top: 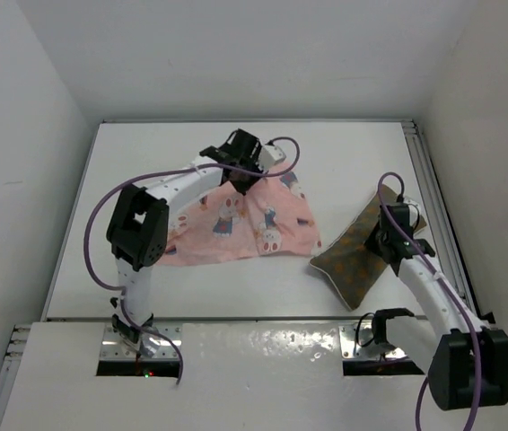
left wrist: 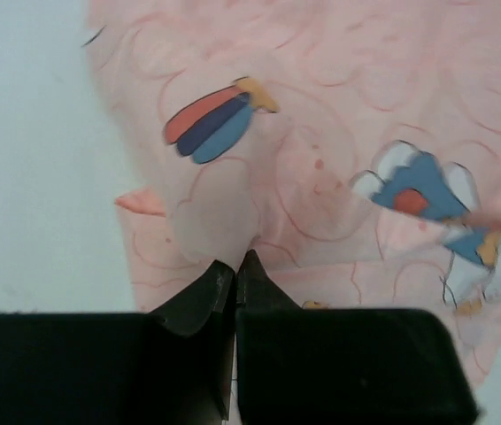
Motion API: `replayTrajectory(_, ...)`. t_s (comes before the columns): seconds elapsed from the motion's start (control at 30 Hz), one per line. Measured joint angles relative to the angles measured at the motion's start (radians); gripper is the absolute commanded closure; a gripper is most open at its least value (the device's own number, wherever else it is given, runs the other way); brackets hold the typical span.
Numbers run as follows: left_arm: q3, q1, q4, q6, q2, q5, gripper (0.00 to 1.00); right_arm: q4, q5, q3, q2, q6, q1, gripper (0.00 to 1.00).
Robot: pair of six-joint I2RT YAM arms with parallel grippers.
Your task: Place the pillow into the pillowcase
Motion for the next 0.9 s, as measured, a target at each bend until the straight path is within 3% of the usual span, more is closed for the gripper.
replayTrajectory(0.1, 0.064, 0.013, -0.014, 0.143, -0.019, 0.021, 0.88, -0.018, -0.033, 0.011, 0.040, -0.057, -0.013, 0.66)
replayTrajectory(0.13, 0.065, 0.003, -0.028, 0.196, -0.032, 0.033, 0.74, -0.034, -0.050, 0.026, 0.060, -0.086, -0.010, 0.62)
replayTrajectory(0.17, 0.061, -0.014, -0.052, 0.259, -0.048, 0.048, 0.66, -0.043, -0.064, 0.044, 0.079, -0.117, -0.002, 0.55)
replayTrajectory(0.2, 0.051, -0.031, -0.074, 0.302, -0.061, 0.062, 0.51, -0.049, -0.078, 0.064, 0.092, -0.145, 0.010, 0.36)
replayTrajectory(0.3, -0.008, -0.085, -0.137, 0.383, -0.101, 0.111, 0.37, -0.032, -0.116, 0.108, 0.082, -0.237, 0.050, 0.18)
replayTrajectory(0.37, -0.024, -0.111, -0.168, 0.366, -0.103, 0.137, 0.33, 0.017, -0.158, 0.119, 0.053, -0.289, 0.069, 0.18)
replayTrajectory(0.43, -0.024, -0.111, -0.172, 0.304, -0.103, 0.140, 0.38, 0.076, -0.198, 0.127, 0.035, -0.322, 0.076, 0.46)
replayTrajectory(0.47, -0.015, -0.102, -0.174, 0.258, -0.103, 0.140, 0.44, 0.103, -0.225, 0.135, 0.040, -0.326, 0.076, 0.62)
replayTrajectory(0.5, -0.002, -0.087, -0.174, 0.206, -0.103, 0.136, 0.56, 0.128, -0.254, 0.153, 0.060, -0.332, 0.076, 0.85)
replayTrajectory(0.53, 0.010, -0.064, -0.172, 0.158, -0.103, 0.135, 0.76, 0.145, -0.280, 0.180, 0.101, -0.327, 0.076, 0.86)
replayTrajectory(0.57, 0.017, -0.038, -0.166, 0.112, -0.107, 0.134, 0.81, 0.160, -0.303, 0.210, 0.144, -0.312, 0.076, 0.84)
replayTrajectory(0.63, 0.003, 0.032, -0.154, 0.053, -0.132, 0.118, 0.81, 0.178, -0.343, 0.295, 0.269, -0.285, 0.078, 0.63)
replayTrajectory(0.67, -0.029, 0.066, -0.136, 0.035, -0.157, 0.105, 0.75, 0.188, -0.355, 0.337, 0.340, -0.272, 0.084, 0.55)
replayTrajectory(0.7, -0.100, 0.105, -0.109, 0.022, -0.203, 0.082, 0.57, 0.193, -0.361, 0.371, 0.400, -0.262, 0.091, 0.44)
replayTrajectory(0.73, -0.154, 0.136, -0.106, 0.021, -0.237, 0.058, 0.47, 0.196, -0.363, 0.405, 0.465, -0.251, 0.103, 0.37)
replayTrajectory(0.8, -0.323, 0.194, -0.068, 0.011, -0.327, -0.015, 0.31, 0.195, -0.342, 0.452, 0.576, -0.245, 0.139, 0.22)
replayTrajectory(0.9, -0.497, 0.232, -0.053, 0.016, -0.376, -0.112, 0.29, 0.183, -0.286, 0.497, 0.718, -0.238, 0.212, 0.19)
